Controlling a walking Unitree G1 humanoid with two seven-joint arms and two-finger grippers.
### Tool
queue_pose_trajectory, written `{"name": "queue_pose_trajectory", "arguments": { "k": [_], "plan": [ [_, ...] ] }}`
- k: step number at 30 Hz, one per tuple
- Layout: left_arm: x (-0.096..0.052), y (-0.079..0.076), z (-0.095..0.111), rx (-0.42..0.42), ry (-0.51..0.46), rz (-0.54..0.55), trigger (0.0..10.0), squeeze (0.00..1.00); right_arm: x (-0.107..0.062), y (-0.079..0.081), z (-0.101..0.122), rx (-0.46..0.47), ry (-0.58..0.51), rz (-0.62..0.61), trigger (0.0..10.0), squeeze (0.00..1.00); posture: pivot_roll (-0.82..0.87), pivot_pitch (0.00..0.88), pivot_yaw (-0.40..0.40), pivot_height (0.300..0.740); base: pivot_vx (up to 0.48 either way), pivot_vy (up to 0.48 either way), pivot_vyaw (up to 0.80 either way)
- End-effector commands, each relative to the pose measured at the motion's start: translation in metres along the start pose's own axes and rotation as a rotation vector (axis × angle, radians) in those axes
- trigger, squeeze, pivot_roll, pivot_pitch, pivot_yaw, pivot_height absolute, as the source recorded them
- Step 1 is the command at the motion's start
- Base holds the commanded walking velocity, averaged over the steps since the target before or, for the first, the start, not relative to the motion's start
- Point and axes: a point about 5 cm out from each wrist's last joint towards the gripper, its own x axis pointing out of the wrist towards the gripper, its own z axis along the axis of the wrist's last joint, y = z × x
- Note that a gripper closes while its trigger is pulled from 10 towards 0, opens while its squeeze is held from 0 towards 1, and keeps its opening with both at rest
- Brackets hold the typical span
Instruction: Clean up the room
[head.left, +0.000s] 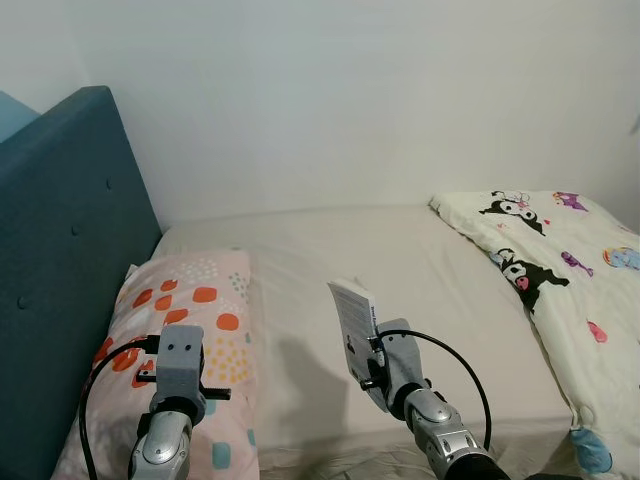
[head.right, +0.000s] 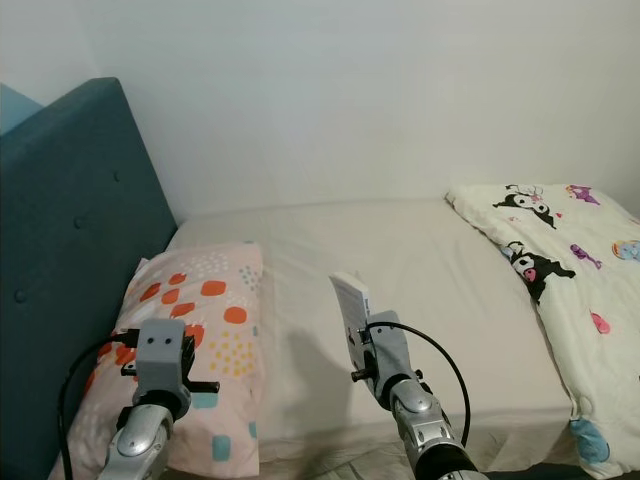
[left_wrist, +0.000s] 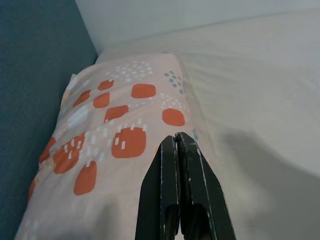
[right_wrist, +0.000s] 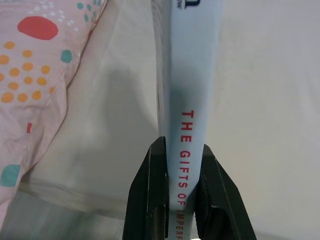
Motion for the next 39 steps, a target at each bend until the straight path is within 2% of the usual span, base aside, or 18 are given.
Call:
{"name": "queue_pose_trajectory", "arguments": {
  "k": [1,3,5,7,8,13,15,16,17,18,19,22,23,24,25,27,32,39],
  "plan": [
    [0.000,0.003,-0.004,-0.001,0.012,0.016,10.0,0.00,0.004,0.006,0.011,-0.043,-0.039,0.033,10.0,0.00,-0.05,0.000,-0.007,0.740,0.000,0.000,0.00],
    [0.000,0.002,-0.003,-0.004,0.011,0.015,10.0,0.00,0.004,0.007,0.011,-0.074,-0.034,0.047,10.0,0.00,-0.05,0.000,-0.007,0.740,0.000,0.000,0.00],
    [0.000,0.002,-0.004,-0.006,0.012,0.016,10.0,0.00,0.005,0.010,0.010,-0.162,-0.013,0.075,10.0,0.00,-0.06,0.000,-0.006,0.740,0.000,0.000,0.00],
    [0.001,0.002,-0.004,-0.007,0.013,0.016,10.0,0.00,0.005,0.010,0.009,-0.190,-0.006,0.084,10.0,0.00,-0.06,0.000,-0.006,0.740,0.000,0.000,0.00],
    [0.001,0.002,-0.003,-0.006,0.013,0.017,10.0,0.00,0.005,0.010,0.010,-0.247,-0.001,0.100,10.0,0.00,-0.06,0.000,-0.006,0.740,0.000,0.000,0.00],
    [0.001,0.001,-0.003,-0.012,0.010,0.010,10.0,0.00,0.006,0.006,0.014,-0.344,0.008,0.118,10.0,0.00,-0.07,0.000,-0.008,0.740,0.000,0.000,0.00],
    [-0.001,0.000,-0.002,-0.022,0.002,-0.004,10.0,0.00,0.005,0.004,0.017,-0.463,-0.001,0.131,10.0,0.00,-0.07,0.000,-0.005,0.740,0.000,0.000,0.00],
    [-0.002,0.000,-0.003,-0.023,0.006,-0.006,10.0,0.00,0.005,0.005,0.017,-0.589,-0.006,0.151,10.0,0.00,-0.07,0.000,-0.002,0.740,0.000,0.000,0.00],
    [-0.003,0.000,-0.004,-0.022,0.010,-0.006,10.0,0.00,0.004,0.006,0.016,-0.674,-0.008,0.168,10.0,0.00,-0.07,0.000,-0.002,0.740,0.000,0.000,0.00],
    [-0.003,0.000,-0.004,-0.022,0.010,-0.006,10.0,0.00,0.004,0.006,0.016,-0.674,-0.008,0.168,10.0,0.00,-0.07,0.000,-0.002,0.740,0.000,0.000,0.00],
    [-0.006,0.000,-0.006,-0.013,0.016,-0.007,10.0,0.00,0.003,0.010,0.013,-0.760,-0.004,0.209,10.0,0.00,-0.08,0.000,-0.004,0.740,0.000,0.000,0.00],
    [-0.007,0.000,-0.007,-0.009,0.016,-0.008,10.0,0.00,0.003,0.011,0.012,-0.783,-0.003,0.222,10.0,0.00,-0.08,0.000,-0.005,0.740,0.000,0.000,0.00],
    [-0.009,-0.002,-0.008,-0.006,0.017,-0.018,10.0,0.00,0.001,0.012,0.006,-0.852,0.010,0.248,10.0,0.00,-0.07,0.000,-0.011,0.740,0.000,0.000,0.00],
    [-0.009,-0.002,-0.008,-0.006,0.017,-0.018,10.0,0.00,0.001,0.012,0.006,-0.852,0.010,0.248,10.0,0.00,-0.07,0.000,-0.011,0.740,0.000,0.000,0.00],
    [-0.010,-0.003,-0.008,-0.010,0.018,-0.027,10.0,0.00,-0.001,0.013,0.000,-0.929,0.028,0.275,10.0,0.00,-0.07,0.000,-0.013,0.740,0.000,0.000,0.00],
    [-0.011,-0.005,-0.008,-0.015,0.017,-0.037,10.0,0.00,-0.003,0.013,-0.009,-1.018,0.057,0.316,10.0,0.00,-0.07,0.000,-0.017,0.740,0.000,0.000,0.00],
    [-0.012,-0.006,-0.008,-0.005,0.011,-0.042,10.0,0.00,-0.006,0.011,-0.018,-1.037,0.094,0.340,10.0,0.00,-0.07,0.000,-0.021,0.740,0.000,0.000,0.00],
    [-0.013,-0.007,-0.007,0.002,0.005,-0.054,10.0,0.00,-0.006,0.009,-0.018,-1.064,0.091,0.335,10.0,0.00,-0.08,0.000,-0.017,0.740,0.000,0.000,0.00]
  ]
}}
